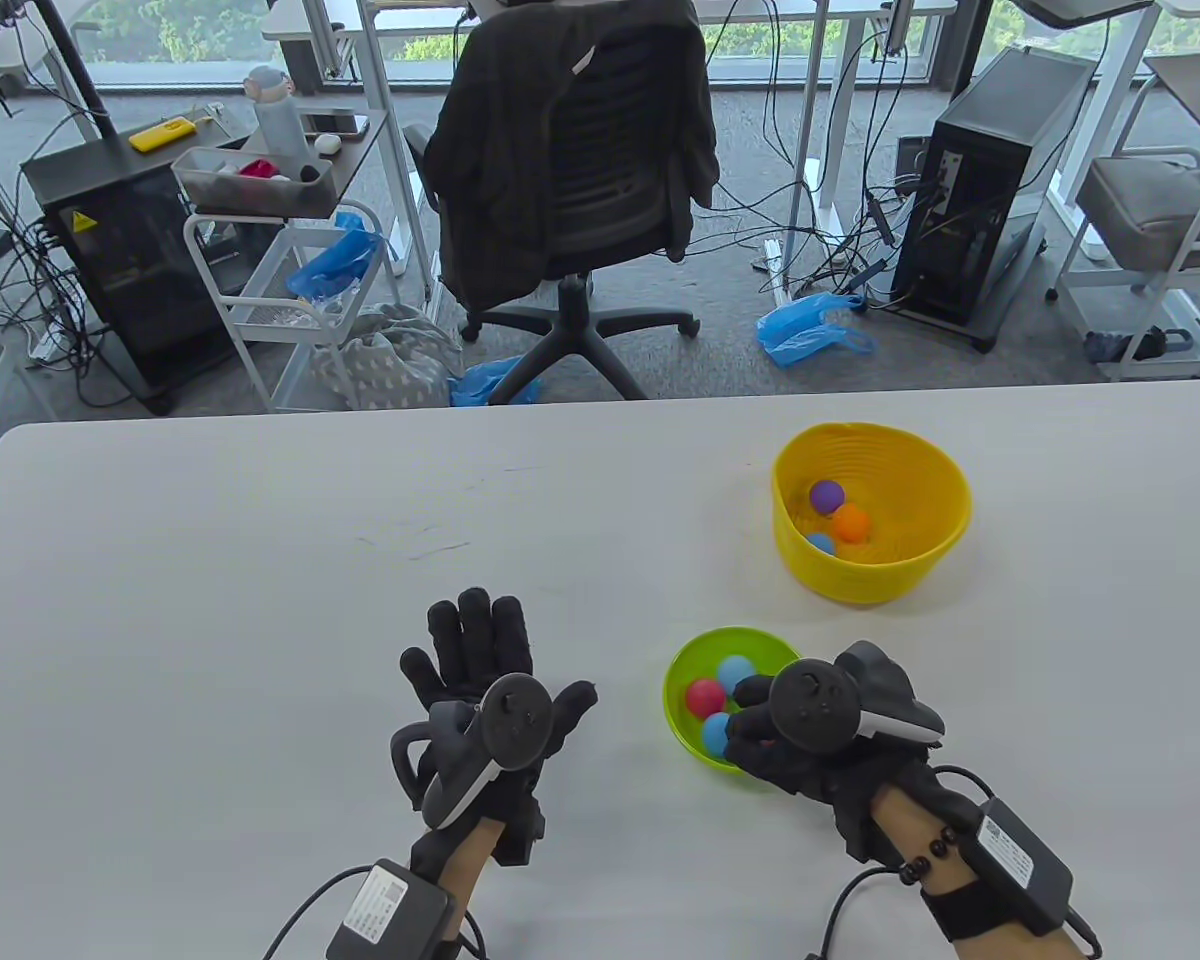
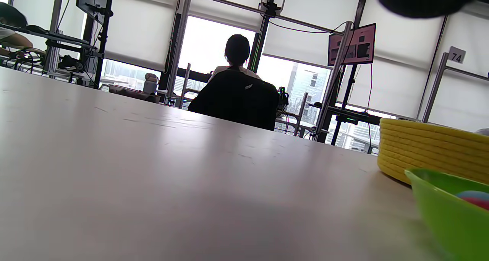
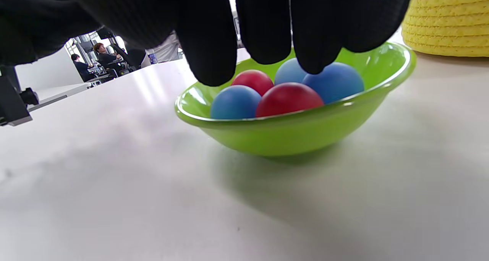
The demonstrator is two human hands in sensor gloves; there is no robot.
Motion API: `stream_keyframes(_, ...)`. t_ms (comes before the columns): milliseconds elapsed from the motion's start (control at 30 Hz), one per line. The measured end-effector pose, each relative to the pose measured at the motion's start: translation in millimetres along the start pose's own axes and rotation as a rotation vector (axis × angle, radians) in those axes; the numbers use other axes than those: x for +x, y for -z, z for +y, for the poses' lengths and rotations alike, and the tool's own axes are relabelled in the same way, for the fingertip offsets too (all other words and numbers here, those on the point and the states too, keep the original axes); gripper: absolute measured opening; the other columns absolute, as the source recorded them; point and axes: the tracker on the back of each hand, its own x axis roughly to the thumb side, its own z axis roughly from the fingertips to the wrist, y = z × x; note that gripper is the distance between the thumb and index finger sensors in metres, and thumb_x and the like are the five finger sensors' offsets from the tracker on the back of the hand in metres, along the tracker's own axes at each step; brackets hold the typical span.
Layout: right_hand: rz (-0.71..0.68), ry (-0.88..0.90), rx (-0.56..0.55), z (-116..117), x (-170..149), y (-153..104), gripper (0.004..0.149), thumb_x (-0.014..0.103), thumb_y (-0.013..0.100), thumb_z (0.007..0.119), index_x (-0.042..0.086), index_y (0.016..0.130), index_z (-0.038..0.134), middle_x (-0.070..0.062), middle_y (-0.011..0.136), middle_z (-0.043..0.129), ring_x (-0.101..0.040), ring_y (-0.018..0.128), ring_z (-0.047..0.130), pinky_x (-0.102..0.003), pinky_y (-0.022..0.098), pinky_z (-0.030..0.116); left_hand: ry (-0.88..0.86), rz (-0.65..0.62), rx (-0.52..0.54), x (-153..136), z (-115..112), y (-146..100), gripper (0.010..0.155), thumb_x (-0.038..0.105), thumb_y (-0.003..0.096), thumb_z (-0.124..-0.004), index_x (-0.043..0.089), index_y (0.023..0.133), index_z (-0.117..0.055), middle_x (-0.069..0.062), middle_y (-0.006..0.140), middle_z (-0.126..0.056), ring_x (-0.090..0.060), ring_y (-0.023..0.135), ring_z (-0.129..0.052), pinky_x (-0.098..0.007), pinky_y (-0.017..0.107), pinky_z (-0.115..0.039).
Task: Toss ping pong balls into fabric basket
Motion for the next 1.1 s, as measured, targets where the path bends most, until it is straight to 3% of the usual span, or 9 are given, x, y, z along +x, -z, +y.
stream_keyframes(667, 0.041, -0.039, 0.103, 28, -1, 14, 0.051, 0.044, 0.057, 0.072, 0.016, 0.099, 0.078, -0.023, 0.113, 0.062, -0.055, 0.091, 0.073, -0.064, 0.066, 0.065, 0.027, -0.016, 0.025, 6, 3, -1, 0.103, 0.067, 0.0434, -0.071, 0.013, 0.116, -0.023, -0.016, 0.124, -0.008, -0.048, 0.112, -0.007, -0.078, 0.074, -0.014)
stream_keyframes(1100, 0.03, -0.003, -0.038, 10, -5, 5, 0.046, 0.041, 0.054, 0.079, 0.018, 0.093, 0.083, -0.02, 0.108, 0.072, -0.051, 0.083, 0.084, -0.061, 0.061, 0.073, 0.055, -0.002, 0.053, 5, 6, -2, 0.103, 0.067, 0.0436, -0.071, 0.013, 0.116, -0.023, -0.016, 0.124, -0.008, -0.048, 0.112, -0.007, -0.078, 0.074, -0.014)
